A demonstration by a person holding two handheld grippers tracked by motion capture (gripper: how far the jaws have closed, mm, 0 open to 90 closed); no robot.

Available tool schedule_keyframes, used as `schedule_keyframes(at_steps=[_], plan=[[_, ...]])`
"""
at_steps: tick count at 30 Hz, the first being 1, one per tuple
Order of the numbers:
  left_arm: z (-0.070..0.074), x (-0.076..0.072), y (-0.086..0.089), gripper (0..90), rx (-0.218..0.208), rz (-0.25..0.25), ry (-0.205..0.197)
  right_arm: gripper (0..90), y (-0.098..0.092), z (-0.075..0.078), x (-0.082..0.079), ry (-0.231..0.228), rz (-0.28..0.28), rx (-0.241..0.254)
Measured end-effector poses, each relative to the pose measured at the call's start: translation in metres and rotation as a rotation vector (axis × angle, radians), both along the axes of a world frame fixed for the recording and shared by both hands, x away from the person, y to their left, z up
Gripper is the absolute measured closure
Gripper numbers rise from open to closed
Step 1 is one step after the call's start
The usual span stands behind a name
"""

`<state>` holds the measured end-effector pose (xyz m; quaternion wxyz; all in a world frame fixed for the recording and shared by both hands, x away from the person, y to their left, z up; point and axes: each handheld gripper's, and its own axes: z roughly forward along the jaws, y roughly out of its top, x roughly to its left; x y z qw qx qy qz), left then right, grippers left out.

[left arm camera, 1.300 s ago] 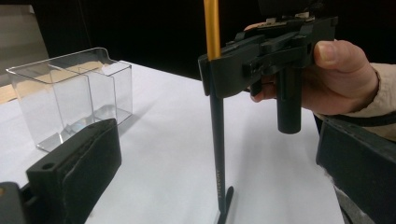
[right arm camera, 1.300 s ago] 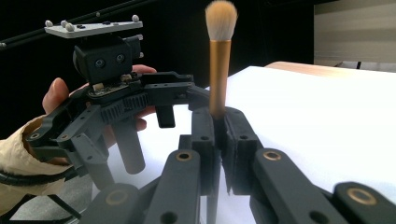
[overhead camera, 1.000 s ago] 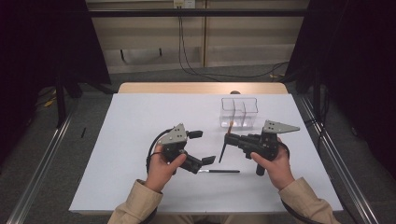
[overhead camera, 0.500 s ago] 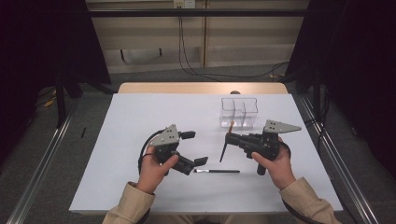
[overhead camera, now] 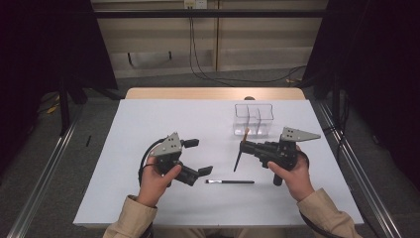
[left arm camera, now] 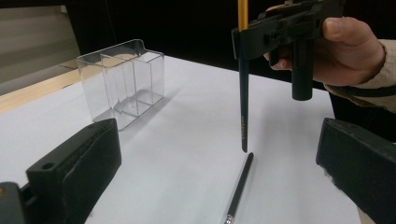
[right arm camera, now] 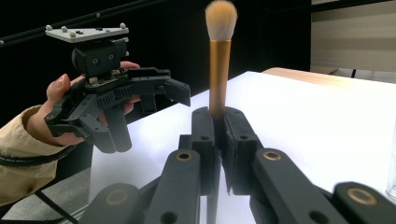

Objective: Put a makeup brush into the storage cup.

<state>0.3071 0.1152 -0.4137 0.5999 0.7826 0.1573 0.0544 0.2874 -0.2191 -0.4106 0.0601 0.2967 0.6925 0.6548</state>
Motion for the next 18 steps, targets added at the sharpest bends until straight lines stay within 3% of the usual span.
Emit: schedule_keyframes(at_steps=[18], plan=[[0.000, -0.002, 0.032, 0.1, 0.019, 0.070, -0.004, 84.3, 0.000, 0.000, -0.001, -0.005, 0.005, -0.005]])
